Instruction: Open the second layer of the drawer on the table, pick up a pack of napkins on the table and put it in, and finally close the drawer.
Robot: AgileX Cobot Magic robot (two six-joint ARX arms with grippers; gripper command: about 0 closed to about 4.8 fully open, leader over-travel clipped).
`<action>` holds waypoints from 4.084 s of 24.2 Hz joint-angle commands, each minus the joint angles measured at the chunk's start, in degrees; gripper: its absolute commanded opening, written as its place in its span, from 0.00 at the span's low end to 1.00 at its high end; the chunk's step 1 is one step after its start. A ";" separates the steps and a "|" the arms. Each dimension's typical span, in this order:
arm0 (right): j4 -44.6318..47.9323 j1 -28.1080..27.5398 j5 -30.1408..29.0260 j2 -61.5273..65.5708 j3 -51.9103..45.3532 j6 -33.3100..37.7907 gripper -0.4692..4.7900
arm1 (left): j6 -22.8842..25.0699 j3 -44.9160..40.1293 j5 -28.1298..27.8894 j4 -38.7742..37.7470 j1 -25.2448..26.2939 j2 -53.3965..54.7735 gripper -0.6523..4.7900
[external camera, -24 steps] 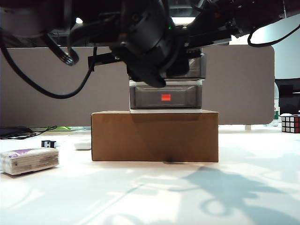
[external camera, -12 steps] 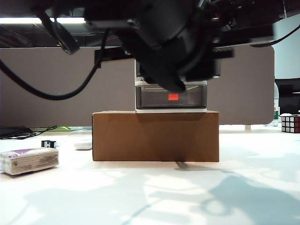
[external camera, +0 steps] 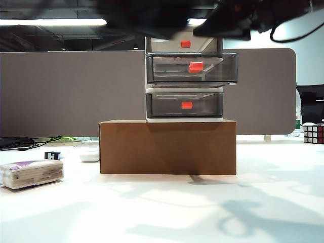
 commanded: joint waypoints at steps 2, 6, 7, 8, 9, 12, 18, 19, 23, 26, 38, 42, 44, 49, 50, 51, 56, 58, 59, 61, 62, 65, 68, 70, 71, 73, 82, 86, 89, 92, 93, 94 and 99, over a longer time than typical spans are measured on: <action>-4.28 0.02 -2.99 -4.94 0.37 0.28 0.08 | -0.92 -9.16 21.68 -14.58 5.55 -19.47 0.11; -11.06 0.02 -3.19 -10.86 0.35 0.24 0.08 | -1.77 -9.86 52.81 -37.75 28.41 -32.50 0.11; -13.11 0.04 -3.23 -12.87 0.35 0.20 0.08 | -1.57 -9.86 64.57 -39.63 38.64 -33.31 0.11; -14.03 0.04 -3.61 -13.77 0.35 0.20 0.08 | -0.66 -9.86 72.26 -39.69 45.31 -33.27 0.11; -14.47 0.04 -4.02 -14.29 0.35 0.22 0.08 | 0.85 -9.86 78.82 -39.43 50.49 -32.89 0.11; -17.27 0.02 -4.15 -16.68 0.33 0.20 0.08 | 6.05 -9.84 96.39 -38.14 65.02 -30.69 0.11; -21.35 0.02 -4.04 -18.03 0.33 -0.02 0.08 | 13.55 -9.94 99.51 -40.96 75.54 -25.24 0.92; -22.05 0.07 -4.04 -17.99 0.33 -0.04 0.08 | 15.91 -10.32 99.51 -40.72 75.43 -24.17 0.95; -25.05 0.02 -4.04 -18.01 0.31 -1.73 0.08 | 19.19 -11.93 92.43 -37.75 74.69 -19.54 1.00; -26.80 0.02 -4.02 -18.01 0.28 -2.89 0.08 | 19.52 -12.22 91.19 -33.94 74.66 -15.63 1.00; -28.00 0.02 -3.98 -18.01 0.28 -3.69 0.08 | 22.95 -12.22 90.05 -25.99 74.66 -1.62 0.98; -28.00 0.02 -3.93 -18.01 0.28 -3.69 0.08 | 22.99 -12.22 92.52 -26.29 74.66 -1.42 0.37; -28.00 0.02 -3.93 -18.01 0.28 -3.69 0.08 | 23.02 -12.22 92.56 -26.34 74.66 -1.57 0.33; -28.04 0.02 -3.93 -18.47 0.31 -3.67 0.08 | 23.50 -12.20 92.26 -27.96 72.32 -10.36 0.34; -28.06 0.02 -3.85 -18.67 0.31 -3.67 0.08 | 23.65 -12.17 92.28 -28.09 71.36 -13.27 0.34; -28.04 0.02 -3.69 -19.06 0.33 -3.67 0.08 | 23.87 -11.85 92.26 -28.04 68.52 -19.45 0.34; -27.56 0.02 -3.39 -19.74 0.35 -3.65 0.08 | 26.67 -5.64 87.84 -27.19 56.33 -30.29 0.36; -27.54 0.02 -3.41 -19.91 0.35 -3.65 0.08 | 30.45 -0.24 86.33 -27.17 50.80 -28.48 0.40; -27.52 0.02 -3.41 -19.91 0.35 -3.65 0.08 | 31.89 3.48 83.54 -27.19 47.71 -25.62 0.40; -27.54 0.02 -3.41 -20.09 0.35 -3.65 0.08 | 34.27 8.28 80.43 -27.23 44.59 -19.98 0.40; -27.56 0.02 -3.39 -20.28 0.35 -3.65 0.08 | 35.50 10.97 80.56 -27.19 43.85 -16.15 0.40; -27.63 0.02 -3.37 -21.11 0.35 -3.65 0.08 | 35.45 16.04 80.54 -27.36 41.68 -8.55 0.40; -28.04 -0.52 -2.32 -22.34 0.35 -3.67 0.08 | 36.83 18.36 79.89 -27.26 39.08 -4.50 0.40; -28.06 -1.18 -2.32 -22.73 0.33 -3.67 0.08 | 38.05 18.36 78.40 -27.52 38.01 -3.82 0.40; -28.06 -2.38 -2.38 -23.41 0.35 -3.65 0.08 | 38.18 18.36 77.96 -28.11 37.64 -3.65 0.40; -28.09 -2.99 -2.51 -24.15 0.35 -3.63 0.08 | 38.16 18.36 77.94 -28.63 37.62 -3.65 0.40; -28.70 -3.30 -2.51 -25.14 0.35 -3.63 0.08 | 38.07 18.36 77.96 -29.03 37.59 -3.67 0.66; -29.05 -3.30 -2.51 -25.14 0.35 -3.63 0.08 | 36.48 18.36 77.88 -29.42 37.11 -3.74 0.66; -29.40 -3.30 -2.54 -25.16 0.35 -3.63 0.08 | 36.50 18.36 77.50 -30.73 37.05 -3.72 0.66; -30.14 -3.30 -2.51 -25.16 0.35 -3.63 0.08 | 36.70 18.36 75.71 -31.52 36.24 -4.09 0.69; -30.21 -3.30 -2.51 -25.16 0.35 -3.63 0.08 | 36.70 18.36 75.28 -31.50 36.04 -4.15 0.70; -30.23 -3.30 -2.51 -25.14 0.35 -3.63 0.08 | 36.83 18.36 75.17 -31.45 36.00 -4.15 0.73; -30.27 -3.30 -2.51 -25.16 0.35 -3.63 0.08 | 36.87 18.36 74.10 -31.47 36.02 -4.15 0.76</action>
